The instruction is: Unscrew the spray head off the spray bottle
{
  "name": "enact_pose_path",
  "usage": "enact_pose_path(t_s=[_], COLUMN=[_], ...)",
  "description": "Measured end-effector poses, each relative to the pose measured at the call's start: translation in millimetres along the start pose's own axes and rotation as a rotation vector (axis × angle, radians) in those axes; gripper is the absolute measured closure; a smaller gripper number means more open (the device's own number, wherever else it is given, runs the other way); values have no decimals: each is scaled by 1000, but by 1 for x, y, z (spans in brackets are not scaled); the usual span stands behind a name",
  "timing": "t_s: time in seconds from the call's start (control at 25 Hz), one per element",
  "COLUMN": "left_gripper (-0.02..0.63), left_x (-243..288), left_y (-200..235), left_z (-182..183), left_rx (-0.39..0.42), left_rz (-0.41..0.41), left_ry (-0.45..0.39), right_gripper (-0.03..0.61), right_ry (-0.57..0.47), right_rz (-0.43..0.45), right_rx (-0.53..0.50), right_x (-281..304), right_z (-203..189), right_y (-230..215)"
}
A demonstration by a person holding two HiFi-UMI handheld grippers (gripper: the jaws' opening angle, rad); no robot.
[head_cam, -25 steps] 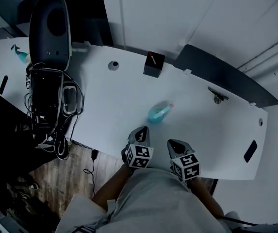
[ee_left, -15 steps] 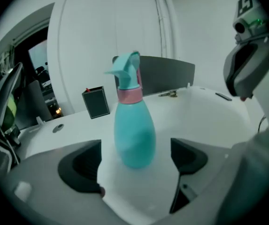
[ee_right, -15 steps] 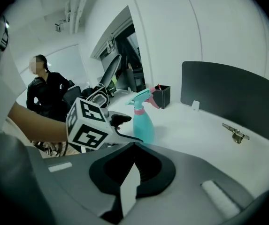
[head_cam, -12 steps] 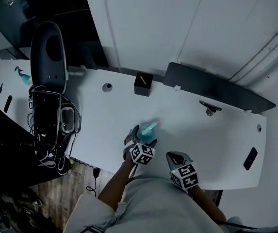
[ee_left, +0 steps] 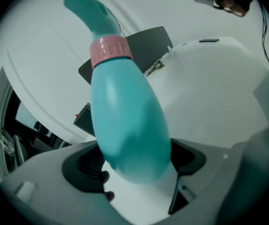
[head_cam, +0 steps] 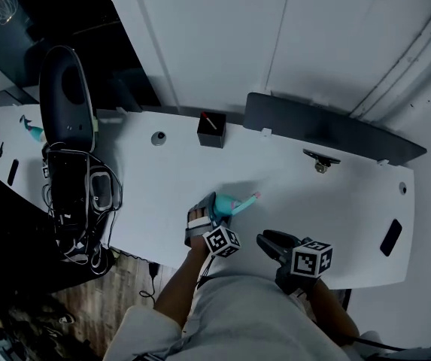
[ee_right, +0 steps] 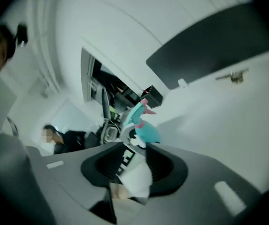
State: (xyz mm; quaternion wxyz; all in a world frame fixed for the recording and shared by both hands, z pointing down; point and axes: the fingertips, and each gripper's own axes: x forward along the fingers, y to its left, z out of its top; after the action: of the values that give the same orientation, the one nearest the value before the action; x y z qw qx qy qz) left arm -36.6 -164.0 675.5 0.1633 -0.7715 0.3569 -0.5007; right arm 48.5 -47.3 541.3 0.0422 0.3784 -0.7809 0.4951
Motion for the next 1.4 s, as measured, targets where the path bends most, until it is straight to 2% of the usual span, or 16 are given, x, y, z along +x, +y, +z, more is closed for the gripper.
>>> enact_pose_path(t_s=[0.04, 0.08, 0.16, 0.28, 0.36, 0.52, 0.56, 0.64, 0.72, 0.92, 1.16, 1.28, 1.4], left_gripper=[192, 193, 193, 195, 196, 196, 196, 198, 198, 206, 207, 207, 207], left_x=[-5, -11, -25, -46, -56, -73, -76, -81, -82, -86, -80, -80, -81], left_y=[8, 18, 38, 59, 64, 62, 61, 58, 53, 43, 26, 21, 10], left_z=[1, 3, 10, 16, 16, 19, 21, 22, 19, 20, 18, 22, 25], left_rx=[47, 100, 211, 306, 356, 482, 501, 525, 527, 486, 396, 343, 293], left_rz=[47, 102, 216, 323, 364, 422, 428, 432, 420, 395, 307, 270, 199], left_ry=[8, 14, 22, 36, 45, 48, 49, 60, 67, 67, 78, 40, -10], right_gripper=[379, 332, 311, 308, 308, 310, 325, 427, 442, 443, 453, 453, 453], right_ry=[-26, -55, -110, -145, -133, -84, -70, -49, -35, 19, 86, 153, 249], right_rz=[92, 166, 247, 272, 266, 215, 199, 186, 174, 110, -43, -103, -150], right_rx=[135, 266, 475, 657, 695, 705, 694, 662, 618, 389, -123, -481, -974], right_x=[1, 2, 5, 19, 29, 43, 45, 47, 46, 42, 37, 35, 32], right_z=[8, 17, 34, 44, 44, 35, 32, 27, 24, 19, 14, 13, 7], right_y=[9, 17, 22, 16, 13, 11, 10, 11, 13, 19, 25, 31, 39])
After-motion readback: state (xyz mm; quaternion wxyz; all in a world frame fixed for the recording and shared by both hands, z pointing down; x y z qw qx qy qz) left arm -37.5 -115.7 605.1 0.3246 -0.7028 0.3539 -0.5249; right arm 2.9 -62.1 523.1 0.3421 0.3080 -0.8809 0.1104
